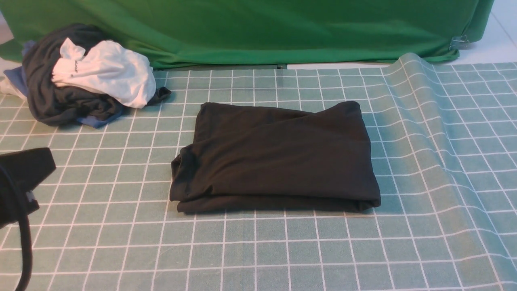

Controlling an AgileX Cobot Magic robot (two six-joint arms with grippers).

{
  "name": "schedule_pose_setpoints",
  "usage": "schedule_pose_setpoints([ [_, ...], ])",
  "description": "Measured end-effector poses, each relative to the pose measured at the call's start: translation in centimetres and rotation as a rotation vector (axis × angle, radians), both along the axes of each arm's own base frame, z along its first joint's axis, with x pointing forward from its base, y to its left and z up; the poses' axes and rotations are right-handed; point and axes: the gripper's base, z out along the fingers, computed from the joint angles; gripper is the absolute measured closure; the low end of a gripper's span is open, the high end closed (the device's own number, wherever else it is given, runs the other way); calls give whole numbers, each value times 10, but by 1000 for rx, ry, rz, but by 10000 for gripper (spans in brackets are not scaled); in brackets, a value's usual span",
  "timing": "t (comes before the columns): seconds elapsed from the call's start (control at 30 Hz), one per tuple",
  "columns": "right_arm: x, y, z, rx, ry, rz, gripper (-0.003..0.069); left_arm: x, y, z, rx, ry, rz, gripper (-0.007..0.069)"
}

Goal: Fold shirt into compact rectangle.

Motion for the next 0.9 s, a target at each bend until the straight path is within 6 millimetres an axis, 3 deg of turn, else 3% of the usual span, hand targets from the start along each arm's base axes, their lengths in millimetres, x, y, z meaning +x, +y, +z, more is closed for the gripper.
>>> schedule_pose_setpoints([
  [0.67, 0, 0, 0, 0, 0, 0, 493, -1, 4, 1, 68, -63, 11, 613],
  [0.8, 0, 0, 0, 0, 0, 0, 484, -11, 9, -11, 94, -203, 46, 613],
  [0.9, 0, 0, 0, 0, 0, 0, 481, -26, 14, -45, 160, -353, 72, 613],
])
